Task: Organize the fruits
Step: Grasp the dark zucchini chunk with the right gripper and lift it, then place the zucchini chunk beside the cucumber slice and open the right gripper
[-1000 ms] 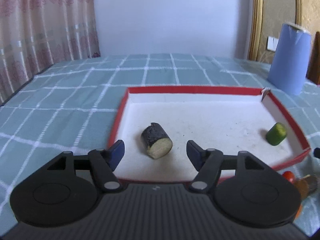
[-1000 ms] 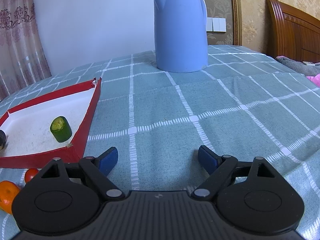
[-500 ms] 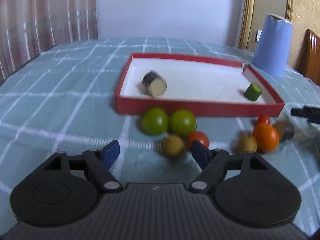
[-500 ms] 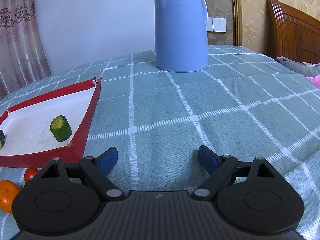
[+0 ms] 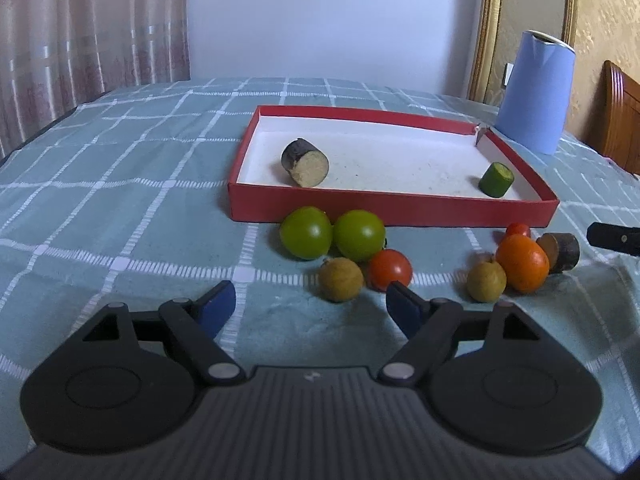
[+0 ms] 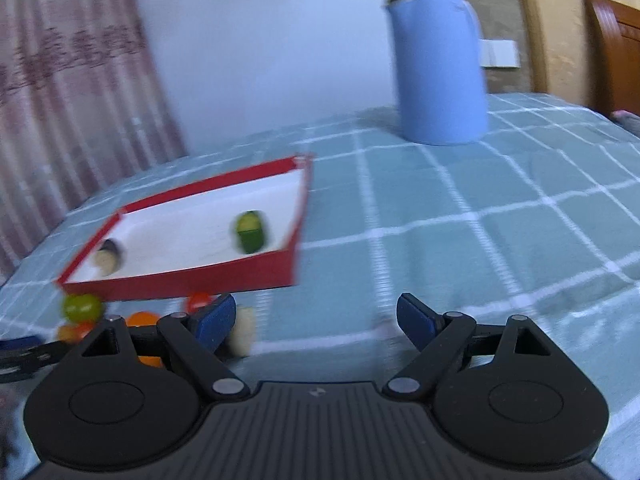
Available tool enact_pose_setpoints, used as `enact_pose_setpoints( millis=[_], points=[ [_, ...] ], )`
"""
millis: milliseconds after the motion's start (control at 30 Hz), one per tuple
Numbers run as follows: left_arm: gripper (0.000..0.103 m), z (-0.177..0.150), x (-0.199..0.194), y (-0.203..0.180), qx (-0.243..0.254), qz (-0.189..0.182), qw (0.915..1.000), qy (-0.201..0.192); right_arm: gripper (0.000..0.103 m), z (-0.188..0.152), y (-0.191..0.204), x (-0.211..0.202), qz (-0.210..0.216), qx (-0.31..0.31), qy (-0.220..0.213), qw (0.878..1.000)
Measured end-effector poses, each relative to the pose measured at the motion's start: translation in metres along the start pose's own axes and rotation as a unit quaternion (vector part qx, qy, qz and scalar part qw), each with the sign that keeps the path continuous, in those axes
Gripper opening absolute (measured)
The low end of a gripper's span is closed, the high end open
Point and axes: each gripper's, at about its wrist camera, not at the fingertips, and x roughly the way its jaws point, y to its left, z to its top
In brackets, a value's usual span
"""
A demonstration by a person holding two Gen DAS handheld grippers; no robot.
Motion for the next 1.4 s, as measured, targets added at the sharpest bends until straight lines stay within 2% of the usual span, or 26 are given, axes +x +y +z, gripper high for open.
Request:
enact_pose_setpoints(
  millis=[167,233,300,333,433,500,567,667,1000,1233,1400],
  points=[
    [0.081,-0.002,0.002,0.001,0.001,0.002,1.0000,0.003,0.088,0.000,0.027,0.000,0.017,-0.031,-0.004,0.999],
    [0.081,-0.002,0.003,0.000,0.003,0.003,1.0000,0.005,0.082,-0.001,0.037,0.006,0.014,-0.043,0.004,0.999],
    [0.082,-0.002,0.004,-0.001,0.006,0.005,1.0000,0.003,0.065,-0.003,0.044,0.011,0.014,-0.051,0.010,0.999],
    [0.082,-0.003,0.003,-0.002,0.009,0.006,0.9999,0.002,0.061,-0.004,0.047,0.014,0.012,-0.055,0.014,0.998],
    [0.082,-0.003,0.004,-0.002,0.009,0.004,1.0000,0.001,0.056,-0.006,0.051,0.021,0.013,-0.053,0.022,0.998],
    [0.082,-0.003,0.004,0.000,0.004,0.001,1.0000,0.002,0.048,-0.008,0.051,0.025,0.009,-0.052,0.029,0.998],
    [0.083,-0.003,0.004,0.000,0.005,0.000,1.0000,0.002,0.045,-0.010,0.052,0.027,0.011,-0.049,0.035,0.998],
    [0.083,-0.003,0.004,0.001,0.005,0.000,1.0000,0.001,0.035,-0.012,0.050,0.029,0.006,-0.045,0.033,0.998],
    [0.084,-0.003,0.003,0.002,0.000,-0.005,1.0000,0.002,0.035,-0.008,0.049,0.024,0.011,-0.043,0.022,0.999],
    [0.084,-0.003,0.004,0.004,-0.003,-0.010,0.9999,0.001,0.035,0.017,0.065,0.012,0.015,-0.084,-0.023,0.996],
    [0.085,-0.003,0.003,0.005,-0.005,-0.013,0.9999,0.001,0.034,0.037,0.086,0.033,0.016,-0.122,-0.035,0.992]
  ],
)
